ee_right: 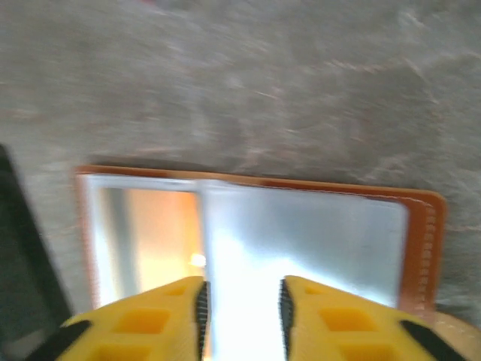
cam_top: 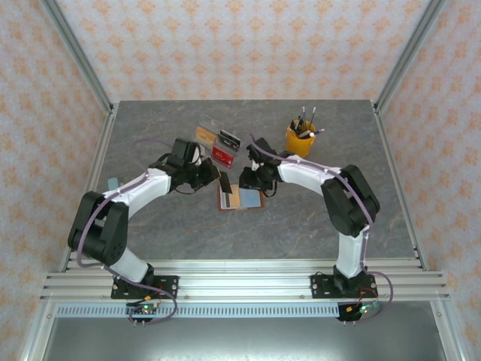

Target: Take the credit cards out of the card holder

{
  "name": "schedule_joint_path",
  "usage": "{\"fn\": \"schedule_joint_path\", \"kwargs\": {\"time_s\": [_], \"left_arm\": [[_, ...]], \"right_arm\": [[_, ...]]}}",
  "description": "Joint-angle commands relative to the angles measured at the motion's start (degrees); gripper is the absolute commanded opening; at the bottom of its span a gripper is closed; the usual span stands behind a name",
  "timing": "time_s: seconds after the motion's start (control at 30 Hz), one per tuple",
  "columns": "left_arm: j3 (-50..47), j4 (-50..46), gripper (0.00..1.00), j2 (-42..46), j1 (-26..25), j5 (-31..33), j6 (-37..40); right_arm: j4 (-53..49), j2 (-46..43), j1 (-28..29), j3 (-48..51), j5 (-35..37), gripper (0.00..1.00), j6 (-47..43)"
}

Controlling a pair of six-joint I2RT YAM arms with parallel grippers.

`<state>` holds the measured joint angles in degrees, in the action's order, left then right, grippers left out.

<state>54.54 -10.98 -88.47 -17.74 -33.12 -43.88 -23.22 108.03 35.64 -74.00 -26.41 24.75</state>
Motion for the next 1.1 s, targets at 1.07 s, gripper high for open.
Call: {"fn": "schedule_joint_path", "kwargs": {"time_s": [1.07], "left_arm": [[-5.83, 27.39, 0.0, 8.74, 3.38, -5.22, -20.67]], "right_arm": [[58.12, -4.93, -6.63, 11.24, -31.24, 0.49, 41.76]]}}
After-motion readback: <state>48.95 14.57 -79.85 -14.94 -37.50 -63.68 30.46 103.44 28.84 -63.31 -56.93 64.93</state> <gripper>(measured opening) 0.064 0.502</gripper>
